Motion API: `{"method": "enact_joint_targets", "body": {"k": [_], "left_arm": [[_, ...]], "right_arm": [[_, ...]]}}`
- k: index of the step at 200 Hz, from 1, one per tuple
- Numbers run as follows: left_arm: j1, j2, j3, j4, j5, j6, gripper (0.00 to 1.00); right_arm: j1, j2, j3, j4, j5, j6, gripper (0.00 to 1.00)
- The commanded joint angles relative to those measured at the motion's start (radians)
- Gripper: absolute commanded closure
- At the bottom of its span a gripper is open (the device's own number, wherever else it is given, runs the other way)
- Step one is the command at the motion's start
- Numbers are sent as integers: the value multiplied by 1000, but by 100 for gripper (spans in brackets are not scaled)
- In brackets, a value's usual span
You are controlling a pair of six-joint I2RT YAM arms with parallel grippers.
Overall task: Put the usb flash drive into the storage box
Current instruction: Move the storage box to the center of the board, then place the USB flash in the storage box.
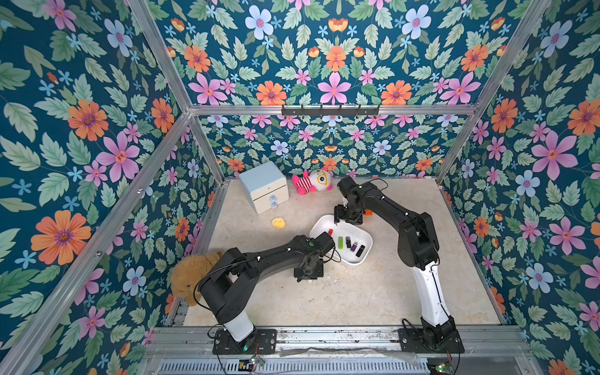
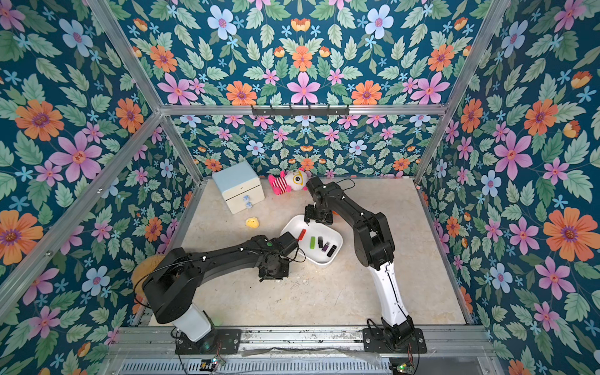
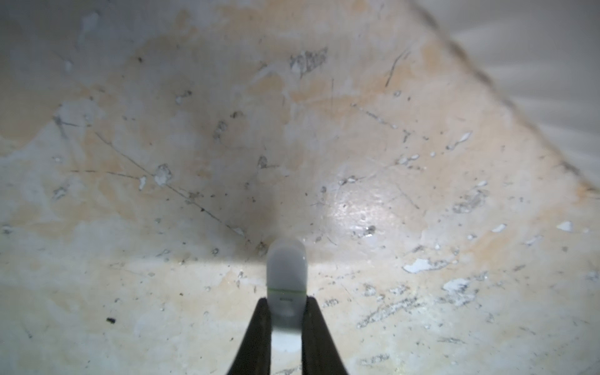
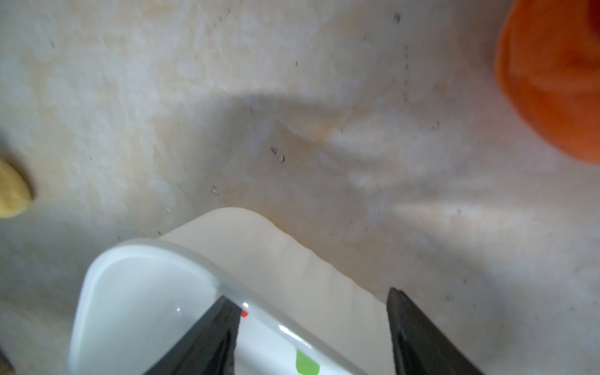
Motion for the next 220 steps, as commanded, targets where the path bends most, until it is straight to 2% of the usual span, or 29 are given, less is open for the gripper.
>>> {"method": "enact_joint_targets", "body": {"k": [1, 59, 112, 140, 183, 220], "left_arm": [[3, -22, 25, -49, -30, 8, 100], [2, -61, 128, -171, -41, 22, 100], [6, -58, 279, -277, -87, 48, 100], [15, 2, 364, -266, -93, 87, 100], [25, 159, 516, -247, -125, 200, 100], [43, 258, 605, -237, -118, 260, 100]], "right_arm": [[17, -53, -76, 45, -6, 33, 26], [50, -168, -243, 110, -14, 85, 26], [42, -261, -223, 41, 85, 102, 24], [-1, -325, -251, 15, 121, 127, 23], [-144, -493, -471, 90, 87, 167, 23], [-193, -579, -578, 100, 95, 159, 23]]}}
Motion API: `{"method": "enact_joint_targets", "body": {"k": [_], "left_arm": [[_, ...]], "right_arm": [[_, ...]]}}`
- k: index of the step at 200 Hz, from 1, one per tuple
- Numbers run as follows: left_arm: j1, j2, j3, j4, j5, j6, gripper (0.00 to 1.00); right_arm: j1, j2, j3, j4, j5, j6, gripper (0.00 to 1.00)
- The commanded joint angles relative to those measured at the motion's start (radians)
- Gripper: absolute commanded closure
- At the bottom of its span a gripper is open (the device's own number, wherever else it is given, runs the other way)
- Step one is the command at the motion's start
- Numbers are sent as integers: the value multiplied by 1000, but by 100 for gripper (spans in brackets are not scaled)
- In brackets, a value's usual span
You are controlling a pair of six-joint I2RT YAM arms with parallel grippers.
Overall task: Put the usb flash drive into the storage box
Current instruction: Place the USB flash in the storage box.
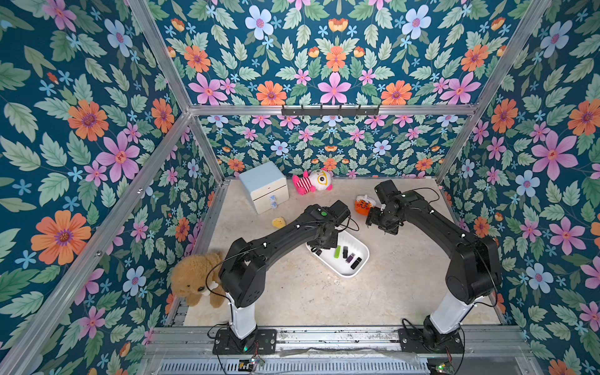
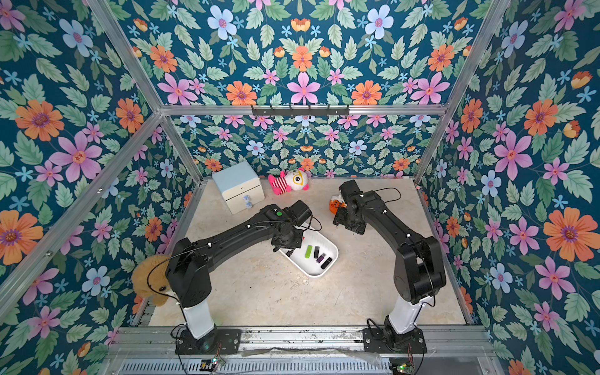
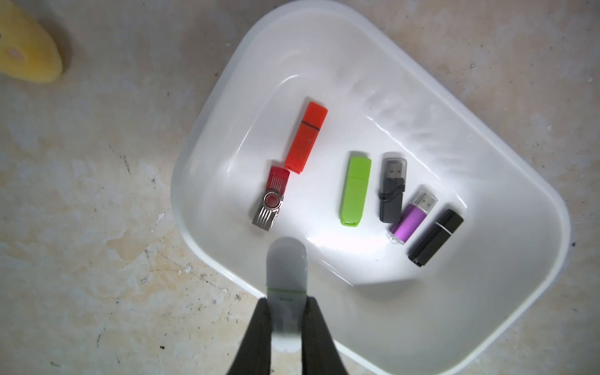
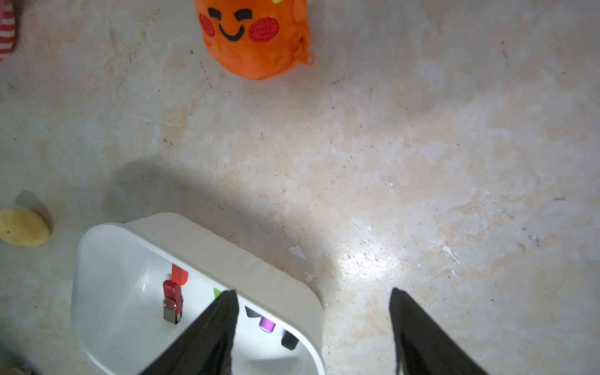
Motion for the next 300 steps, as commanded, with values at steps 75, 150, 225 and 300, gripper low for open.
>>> {"method": "enact_joint_targets", "body": {"k": [75, 150, 225, 300], "left_arm": [[29, 162, 9, 84, 42, 131, 100], [22, 222, -4, 129, 95, 130, 100], [10, 247, 1, 125, 99, 121, 99], [3, 251, 5, 122, 94, 117, 82]], "right_arm": [[-86, -134, -150, 35, -10, 8, 22], [-88, -134, -163, 40, -16, 0, 22], [-88, -143, -172, 40, -18, -8, 22], [-88, -159, -178, 47, -15, -18, 22]]}}
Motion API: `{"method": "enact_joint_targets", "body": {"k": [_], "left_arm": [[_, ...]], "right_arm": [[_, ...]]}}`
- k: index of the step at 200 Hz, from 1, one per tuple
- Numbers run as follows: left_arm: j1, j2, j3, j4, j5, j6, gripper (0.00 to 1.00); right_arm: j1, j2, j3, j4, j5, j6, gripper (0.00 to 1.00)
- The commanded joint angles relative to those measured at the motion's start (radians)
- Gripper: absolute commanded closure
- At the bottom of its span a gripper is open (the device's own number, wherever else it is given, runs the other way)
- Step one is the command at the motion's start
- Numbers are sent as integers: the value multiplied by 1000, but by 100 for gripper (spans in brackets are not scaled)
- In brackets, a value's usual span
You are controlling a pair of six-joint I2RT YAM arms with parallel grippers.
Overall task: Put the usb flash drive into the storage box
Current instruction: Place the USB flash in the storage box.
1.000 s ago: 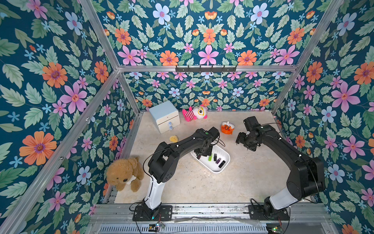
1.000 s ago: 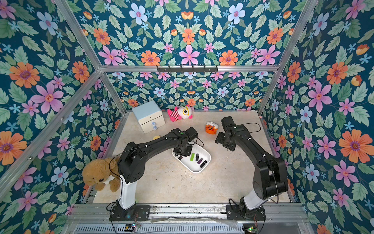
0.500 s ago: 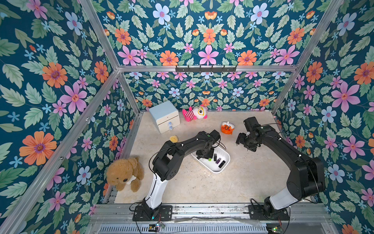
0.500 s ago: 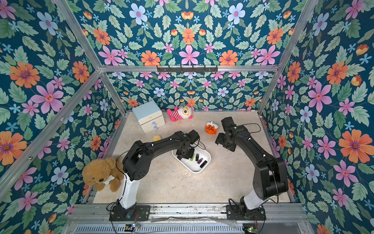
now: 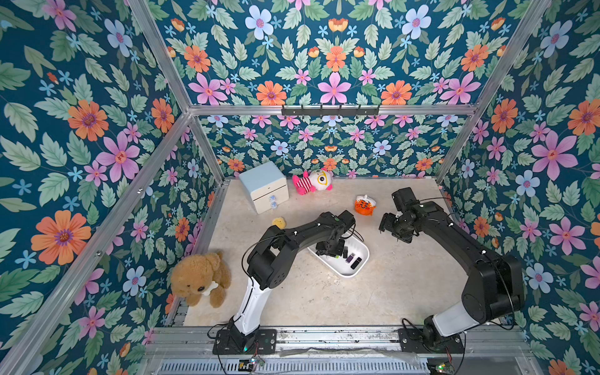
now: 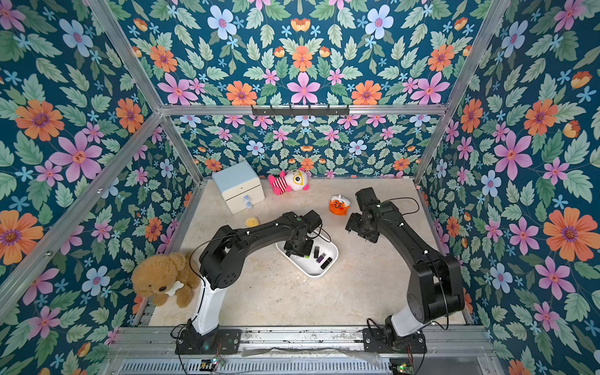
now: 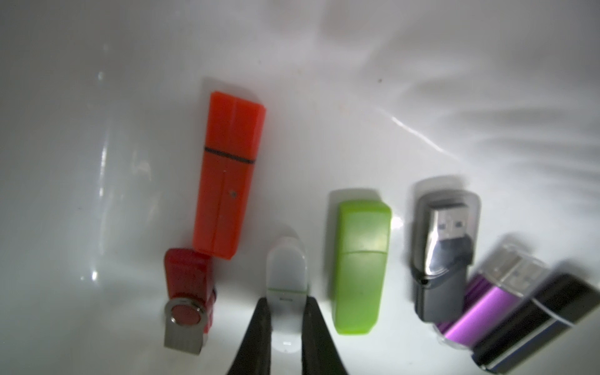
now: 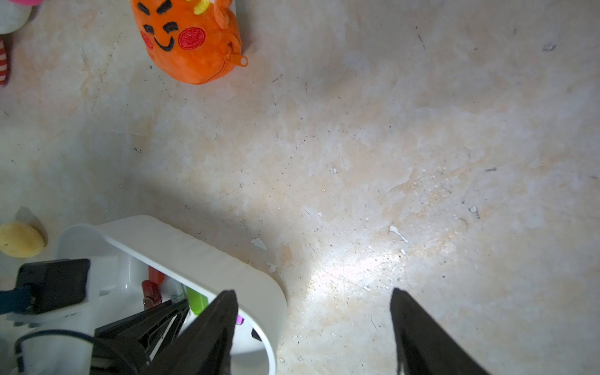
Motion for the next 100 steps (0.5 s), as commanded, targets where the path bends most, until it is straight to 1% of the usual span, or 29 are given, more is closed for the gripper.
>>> {"method": "enact_joint_targets", "body": {"k": [1, 40, 75, 100], "left_arm": [[1, -5, 8, -10, -8, 0, 82], [-1, -11, 17, -26, -20, 1, 75], [0, -10, 19, -28, -19, 3, 71], [-1, -11, 29, -39, -26, 2, 71]], "right_arm": [[0, -4, -4, -2, 0, -7, 22], [0, -5, -6, 0, -1, -8, 22], [1, -9, -4, -1, 0, -10, 22], [1, -9, -1, -4, 3, -12, 22]]}}
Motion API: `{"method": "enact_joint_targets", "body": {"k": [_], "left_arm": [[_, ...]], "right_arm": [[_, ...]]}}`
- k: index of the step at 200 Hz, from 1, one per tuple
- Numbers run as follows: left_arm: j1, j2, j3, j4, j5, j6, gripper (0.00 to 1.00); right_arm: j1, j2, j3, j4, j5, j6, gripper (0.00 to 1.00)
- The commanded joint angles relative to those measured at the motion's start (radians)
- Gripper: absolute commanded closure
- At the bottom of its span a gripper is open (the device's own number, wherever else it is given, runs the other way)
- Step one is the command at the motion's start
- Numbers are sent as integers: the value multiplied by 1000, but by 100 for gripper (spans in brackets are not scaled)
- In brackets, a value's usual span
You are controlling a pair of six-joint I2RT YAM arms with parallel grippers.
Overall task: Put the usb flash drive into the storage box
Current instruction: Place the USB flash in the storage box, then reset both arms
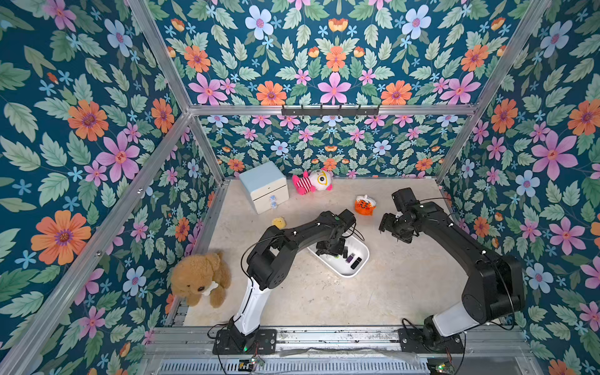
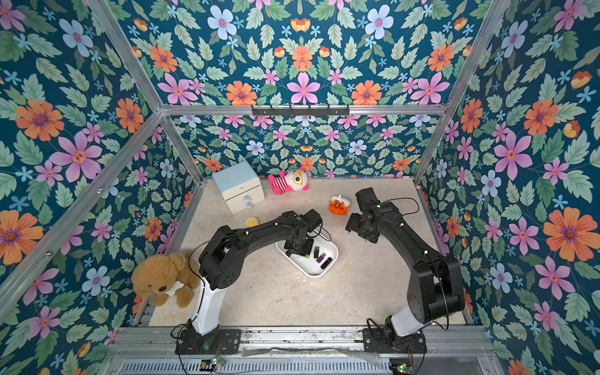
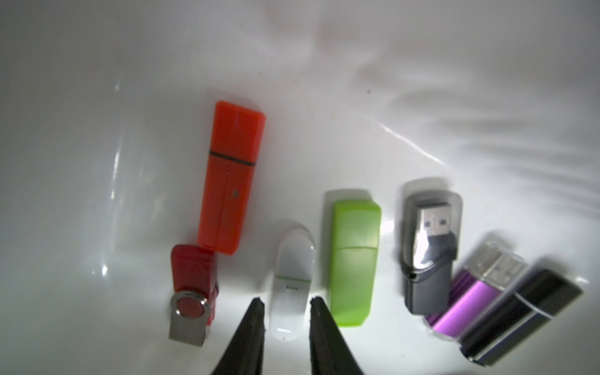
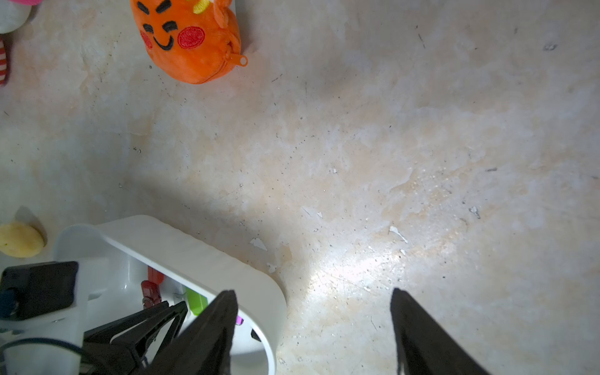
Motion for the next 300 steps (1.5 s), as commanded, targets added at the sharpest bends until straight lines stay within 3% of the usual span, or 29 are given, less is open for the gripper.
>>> {"method": "enact_joint_targets", "body": {"k": [1, 17, 27, 57, 72, 82, 92, 98, 107, 124, 143, 165, 181, 201, 214, 251, 274, 289, 300], "left_arm": [[0, -6, 14, -29, -22, 3, 71], [0, -31, 48, -57, -49, 1, 69], [2, -54, 78, -75, -63, 0, 59], [21, -154, 112, -86, -126, 2, 41], [40, -227, 84, -53, -188, 10, 25], [52, -280, 63, -29, -245, 22, 2], [57, -341, 34, 4, -336, 36, 0], [60, -379, 12, 25, -397, 49, 1], [67, -441, -29, 76, -509, 59, 0], [111, -592, -182, 223, -675, 81, 1], [199, -802, -452, 529, -758, 167, 0], [275, -1040, -843, 1006, -767, 382, 1], [324, -1126, -1065, 1278, -763, 505, 0], [390, -1123, -1201, 1409, -798, 560, 0], [441, -1087, -1267, 1491, -759, 552, 1], [548, -882, -1473, 2052, -616, 581, 1], [606, -715, -1412, 2041, -516, 597, 1], [618, -639, -1368, 2060, -517, 603, 1], [660, -596, -1340, 2045, -423, 595, 1]], "right_arm": [[0, -9, 5, -9, 3, -12, 22], [1, -11, 8, -11, 6, -12, 22], [0, -19, 7, -9, 9, -13, 22], [0, -46, 11, -1, 30, -38, 19], [1, -75, 11, 0, 56, -59, 18], [0, -102, 5, 7, 86, -70, 17], [0, -137, -8, 24, 114, -82, 12], [0, -158, -20, 33, 137, -87, 2], [0, -190, -40, 54, 179, -88, 1], [0, -244, -82, 96, 250, -105, 0], [0, -311, -170, 195, 316, -143, 1], [0, -415, -327, 381, 384, -171, 1], [0, -496, -455, 549, 445, -194, 1], [0, -576, -580, 744, 485, -268, 1], [0, -584, -612, 810, 535, -324, 1], [-1, -498, -668, 958, 590, -437, 0], [-24, -450, -740, 1127, 586, -463, 1], [-62, -427, -790, 1233, 576, -474, 1], [-93, -404, -821, 1308, 583, -476, 1]]}}
